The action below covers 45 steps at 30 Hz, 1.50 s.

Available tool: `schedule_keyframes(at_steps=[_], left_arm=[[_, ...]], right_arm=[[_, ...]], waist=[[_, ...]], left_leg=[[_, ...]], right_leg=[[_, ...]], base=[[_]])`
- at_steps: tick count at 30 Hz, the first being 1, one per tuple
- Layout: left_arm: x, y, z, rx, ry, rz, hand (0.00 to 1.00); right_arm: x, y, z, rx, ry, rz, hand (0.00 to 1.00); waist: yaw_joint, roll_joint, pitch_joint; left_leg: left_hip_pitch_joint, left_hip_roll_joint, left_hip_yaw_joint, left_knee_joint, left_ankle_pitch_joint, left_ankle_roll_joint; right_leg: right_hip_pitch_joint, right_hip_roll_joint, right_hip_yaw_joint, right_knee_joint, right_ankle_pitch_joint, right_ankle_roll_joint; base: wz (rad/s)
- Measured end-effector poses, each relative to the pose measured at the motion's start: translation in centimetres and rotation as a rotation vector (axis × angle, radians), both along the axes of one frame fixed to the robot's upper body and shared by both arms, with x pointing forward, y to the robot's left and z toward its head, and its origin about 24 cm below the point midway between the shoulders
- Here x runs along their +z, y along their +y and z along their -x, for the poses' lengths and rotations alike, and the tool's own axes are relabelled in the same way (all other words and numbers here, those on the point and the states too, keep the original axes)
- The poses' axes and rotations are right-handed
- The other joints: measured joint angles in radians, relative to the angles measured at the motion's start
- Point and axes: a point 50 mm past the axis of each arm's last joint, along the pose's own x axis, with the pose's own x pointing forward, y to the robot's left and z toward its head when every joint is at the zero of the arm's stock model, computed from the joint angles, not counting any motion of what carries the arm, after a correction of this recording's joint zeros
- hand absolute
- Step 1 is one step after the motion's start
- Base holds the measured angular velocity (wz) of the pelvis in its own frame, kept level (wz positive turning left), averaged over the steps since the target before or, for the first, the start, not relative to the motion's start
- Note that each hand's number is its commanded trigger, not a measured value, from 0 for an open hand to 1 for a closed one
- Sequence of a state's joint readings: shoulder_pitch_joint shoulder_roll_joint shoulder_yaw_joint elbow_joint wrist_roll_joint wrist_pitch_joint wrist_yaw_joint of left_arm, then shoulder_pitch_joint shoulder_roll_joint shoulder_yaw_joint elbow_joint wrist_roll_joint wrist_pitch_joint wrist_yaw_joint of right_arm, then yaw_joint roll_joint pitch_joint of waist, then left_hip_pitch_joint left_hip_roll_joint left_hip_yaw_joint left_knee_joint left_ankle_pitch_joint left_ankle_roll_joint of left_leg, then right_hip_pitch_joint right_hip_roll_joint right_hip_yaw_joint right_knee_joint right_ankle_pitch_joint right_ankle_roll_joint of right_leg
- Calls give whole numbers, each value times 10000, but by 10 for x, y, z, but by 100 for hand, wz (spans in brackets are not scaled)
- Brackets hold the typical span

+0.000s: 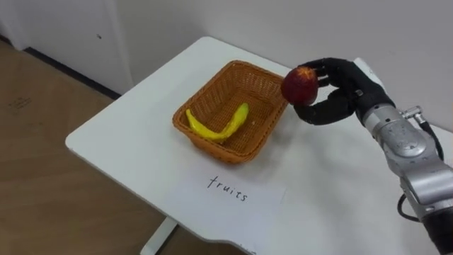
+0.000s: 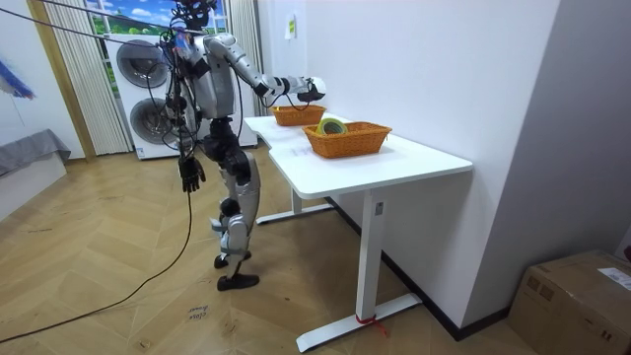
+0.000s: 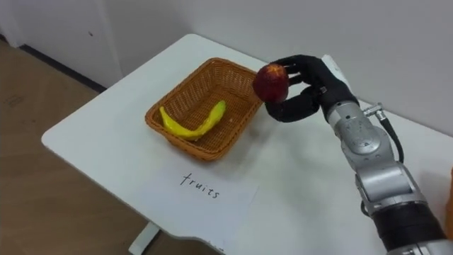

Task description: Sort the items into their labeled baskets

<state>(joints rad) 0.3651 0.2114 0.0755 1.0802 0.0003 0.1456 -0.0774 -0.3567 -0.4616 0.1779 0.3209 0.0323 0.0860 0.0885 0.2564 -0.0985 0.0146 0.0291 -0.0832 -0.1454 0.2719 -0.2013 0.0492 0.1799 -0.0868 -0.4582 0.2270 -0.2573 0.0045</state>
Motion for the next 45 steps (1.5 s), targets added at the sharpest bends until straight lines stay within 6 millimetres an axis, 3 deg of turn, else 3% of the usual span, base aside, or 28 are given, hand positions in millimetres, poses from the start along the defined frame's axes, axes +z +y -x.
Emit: schedule_keyframes(at_steps=[4, 20, 32, 35, 37, 38, 40, 41, 45], left_arm=[[0, 0, 1, -17, 97, 1, 0], [0, 1, 0, -19, 82, -13, 0], [0, 1, -1, -26, 65, -27, 0], [0, 1, -1, -31, 69, -27, 0], [0, 1, -1, -26, 70, -32, 0], [0, 1, -1, -26, 71, -31, 0], [0, 1, -1, -28, 63, -18, 0], [0, 1, -1, -28, 63, -15, 0], [0, 0, 0, -25, 75, 105, 0]], right_arm=[[-5, 8, 1, 250, 163, 21, 100], [-21, 26, 4, 891, 762, 88, 100], [-22, 26, 4, 877, 845, 103, 100], [-22, 26, 4, 880, 839, 137, 95], [-22, 26, 4, 882, 836, 157, 83], [-22, 26, 4, 882, 835, 165, 60], [-22, 26, 4, 882, 834, 169, 27], [-22, 26, 4, 882, 833, 169, 0], [-22, 25, 4, 885, 822, 252, 0]], waist=[[234, -32, -37], [314, -83, -73], [471, -141, -40], [496, -160, -31], [507, -183, -22], [507, -187, -20], [501, -200, -20], [498, -201, -19], [498, -199, -14]], left_leg=[[4, 0, -12, 35, 0, -1], [19, -15, 20, 19, 1, -2], [19, -17, 35, 4, 1, -2], [10, -19, 36, -13, 1, -2], [9, -20, 41, -33, 1, -2], [9, -20, 43, -36, 1, -2], [9, -21, 49, -46, 1, -2], [9, -21, 50, -46, 1, -2], [13, -16, 47, -42, 1, -3]], right_leg=[[53, 17, -7, -56, 0, 0], [134, 6, -120, -79, -3, 6], [137, 6, -116, -114, -6, 9], [155, 19, -123, -185, -6, 10], [166, 26, -123, -216, -5, 11], [165, 26, -124, -217, -5, 10], [166, 24, -128, -219, -5, 13], [168, 24, -131, -219, -5, 13], [169, 25, -130, -199, -4, 14]], base=[[0], [2], [0], [0], [0], [0], [0], [0], [0]])
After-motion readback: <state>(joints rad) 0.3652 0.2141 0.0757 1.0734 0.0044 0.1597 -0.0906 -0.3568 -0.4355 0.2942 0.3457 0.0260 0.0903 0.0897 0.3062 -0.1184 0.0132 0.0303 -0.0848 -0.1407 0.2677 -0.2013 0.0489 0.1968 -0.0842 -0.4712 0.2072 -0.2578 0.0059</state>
